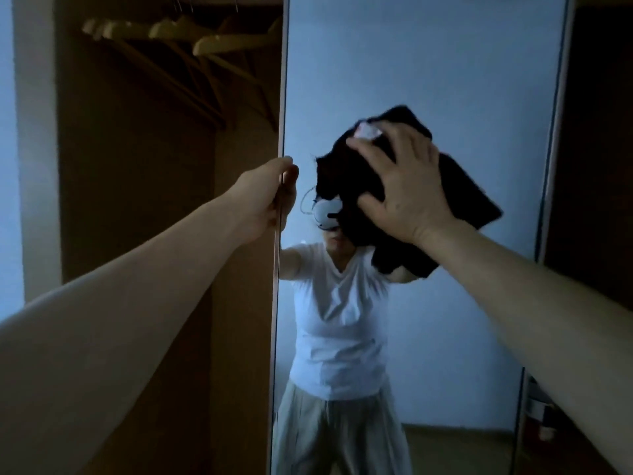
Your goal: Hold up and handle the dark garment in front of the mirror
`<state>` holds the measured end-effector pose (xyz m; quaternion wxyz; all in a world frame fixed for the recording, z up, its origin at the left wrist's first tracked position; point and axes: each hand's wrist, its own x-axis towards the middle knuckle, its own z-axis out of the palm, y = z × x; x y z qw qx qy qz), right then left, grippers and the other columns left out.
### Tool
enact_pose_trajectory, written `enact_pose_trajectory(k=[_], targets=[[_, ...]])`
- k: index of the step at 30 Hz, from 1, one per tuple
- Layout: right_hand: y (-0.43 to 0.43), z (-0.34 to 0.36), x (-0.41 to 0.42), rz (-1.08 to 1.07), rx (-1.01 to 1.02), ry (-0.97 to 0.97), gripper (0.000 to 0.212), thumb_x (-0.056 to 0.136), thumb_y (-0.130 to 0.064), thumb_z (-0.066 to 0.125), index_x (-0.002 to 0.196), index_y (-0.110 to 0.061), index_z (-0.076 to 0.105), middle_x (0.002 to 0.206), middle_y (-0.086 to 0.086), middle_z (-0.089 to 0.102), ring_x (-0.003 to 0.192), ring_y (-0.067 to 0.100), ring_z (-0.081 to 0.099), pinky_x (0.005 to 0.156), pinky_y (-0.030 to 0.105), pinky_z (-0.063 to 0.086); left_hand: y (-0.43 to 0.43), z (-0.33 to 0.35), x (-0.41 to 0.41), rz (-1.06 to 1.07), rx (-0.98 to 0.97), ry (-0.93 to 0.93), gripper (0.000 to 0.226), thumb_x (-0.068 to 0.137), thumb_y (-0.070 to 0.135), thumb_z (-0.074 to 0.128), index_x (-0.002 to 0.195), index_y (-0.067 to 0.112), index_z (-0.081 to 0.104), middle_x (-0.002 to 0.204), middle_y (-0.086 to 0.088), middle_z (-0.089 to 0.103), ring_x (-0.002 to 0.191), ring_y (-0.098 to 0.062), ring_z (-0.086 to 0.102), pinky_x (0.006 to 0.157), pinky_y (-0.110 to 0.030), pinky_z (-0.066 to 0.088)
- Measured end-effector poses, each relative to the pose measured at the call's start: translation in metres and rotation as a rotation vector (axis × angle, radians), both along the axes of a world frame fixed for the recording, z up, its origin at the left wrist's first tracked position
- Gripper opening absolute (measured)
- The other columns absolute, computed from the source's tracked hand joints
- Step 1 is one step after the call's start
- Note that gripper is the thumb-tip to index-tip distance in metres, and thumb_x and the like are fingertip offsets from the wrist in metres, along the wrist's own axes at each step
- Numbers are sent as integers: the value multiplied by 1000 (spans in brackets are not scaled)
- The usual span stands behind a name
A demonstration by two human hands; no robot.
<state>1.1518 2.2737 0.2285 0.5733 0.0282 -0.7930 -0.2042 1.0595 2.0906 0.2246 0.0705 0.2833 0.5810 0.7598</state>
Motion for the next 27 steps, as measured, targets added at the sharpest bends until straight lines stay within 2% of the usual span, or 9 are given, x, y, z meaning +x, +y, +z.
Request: enact_pose_trajectory(k=[3,7,9,11,13,15,17,19,27], targets=[[11,-68,12,-4,44,-116,73,65,-46,48,135,-26,44,138,16,41,123,38,35,98,52,29,-3,4,1,-68,7,-27,20,93,36,55,82,19,55,77,9,62,66,-7,49,61,-24,28],[12,-128,37,-85,-67,-267,63,65,-42,47,127,-31,43,130,9,41,116,36,38,89,54,42,3,6,19,135,-142,177,20,92,29,57,79,14,55,53,2,61,54,-11,57,58,-24,37],[5,-110,42,-64,-189,-273,58,66,-36,46,124,-31,45,128,9,45,110,36,44,85,51,45,9,2,21,266,-236,362,20,86,28,60,90,9,55,88,-12,65,82,-20,62,68,-29,46],[0,-77,48,-40,-305,-225,58,69,-28,54,126,-29,49,131,10,43,113,37,43,90,51,43,11,-5,25,464,-348,577,54,81,29,63,128,9,44,138,-16,41,123,-32,45,97,-41,45],[0,-44,51,-46,-362,-195,61,71,-19,60,131,-26,48,136,9,38,120,36,37,96,50,38,15,-9,40,572,-359,877,79,81,29,66,146,16,24,153,-10,21,139,-31,24,113,-45,28],[-1,-18,52,-21,-360,-177,65,73,-14,60,135,-25,43,137,9,34,121,35,35,96,50,39,25,-14,60,310,-380,1020,89,70,40,68,146,23,25,145,-10,33,131,-31,38,107,-49,38],[-1,2,53,35,-377,-182,67,76,-13,60,138,-23,39,138,10,33,121,35,34,93,49,43,43,-24,76,139,-589,1009,107,63,50,72,149,27,13,147,-9,31,129,-31,40,105,-48,39],[4,11,55,58,-390,-232,67,78,-18,63,140,-23,37,140,8,32,124,33,32,94,47,43,61,-32,84,222,-818,999,124,66,51,76,151,22,-9,157,-7,9,139,-31,22,109,-43,30],[30,6,65,148,-325,-427,83,77,-43,68,147,-34,25,151,2,23,138,27,23,112,39,22,78,-42,79,415,-760,961,116,73,45,73,151,18,-9,157,-3,5,135,-28,22,90,-45,44]])
